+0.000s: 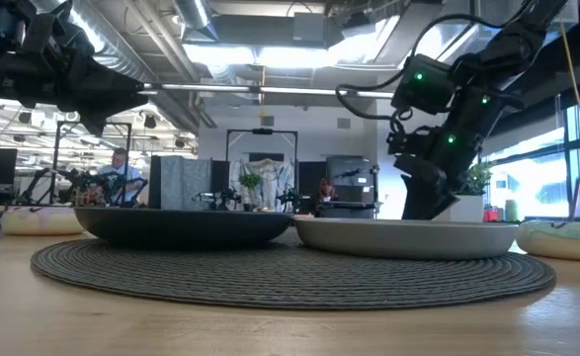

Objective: Pick & Place donuts
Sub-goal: Put the small brown donut on the gray plate

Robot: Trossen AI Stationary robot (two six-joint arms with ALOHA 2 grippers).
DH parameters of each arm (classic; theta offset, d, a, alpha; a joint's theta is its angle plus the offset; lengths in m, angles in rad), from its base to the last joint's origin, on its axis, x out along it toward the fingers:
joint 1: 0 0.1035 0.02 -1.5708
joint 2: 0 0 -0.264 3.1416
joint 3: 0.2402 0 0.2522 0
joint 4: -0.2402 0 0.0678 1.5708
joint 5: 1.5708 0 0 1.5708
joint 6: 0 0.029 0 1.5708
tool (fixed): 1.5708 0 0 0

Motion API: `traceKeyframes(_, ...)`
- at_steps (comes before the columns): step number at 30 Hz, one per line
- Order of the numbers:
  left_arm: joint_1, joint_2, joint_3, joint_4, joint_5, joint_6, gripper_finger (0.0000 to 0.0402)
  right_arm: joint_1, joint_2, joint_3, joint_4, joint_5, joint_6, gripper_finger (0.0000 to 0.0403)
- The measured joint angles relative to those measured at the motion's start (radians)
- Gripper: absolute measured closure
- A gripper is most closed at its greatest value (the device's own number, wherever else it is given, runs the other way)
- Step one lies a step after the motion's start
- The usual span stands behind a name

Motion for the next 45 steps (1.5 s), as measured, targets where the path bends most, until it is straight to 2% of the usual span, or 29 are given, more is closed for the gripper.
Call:
traceKeyframes(5,0.000,0.000,0.000,0.000,0.000,0.000,0.0274,0.000,-0.006,0.000,0.006,0.000,-0.009,0.0270)
traceKeyframes(13,0.000,0.000,0.000,0.000,0.000,0.000,0.0274,0.000,-0.009,-0.002,0.000,0.000,-0.039,0.0351)
traceKeyframes(18,0.000,0.000,0.000,0.000,0.000,0.000,0.0274,0.006,-0.016,0.055,-0.057,0.000,-0.150,0.0380)
traceKeyframes(21,0.000,0.000,0.000,0.000,0.001,-0.008,0.0274,0.045,-0.016,0.135,-0.148,-0.024,-0.212,0.0385)
traceKeyframes(25,0.000,0.000,0.000,0.000,0.001,-0.008,0.0274,0.144,-0.017,0.226,-0.241,-0.042,-0.217,0.0386)
traceKeyframes(31,0.000,0.000,0.000,0.000,0.000,-0.008,0.0274,0.284,-0.016,0.229,-0.227,-0.048,-0.112,0.0383)
traceKeyframes(35,0.000,0.000,0.000,0.000,0.001,-0.008,0.0274,0.318,-0.001,0.224,-0.186,-0.045,-0.038,0.0382)
traceKeyframes(45,0.000,0.000,0.000,0.000,0.001,-0.008,0.0274,0.330,0.127,0.222,-0.103,-0.059,-0.006,0.0381)
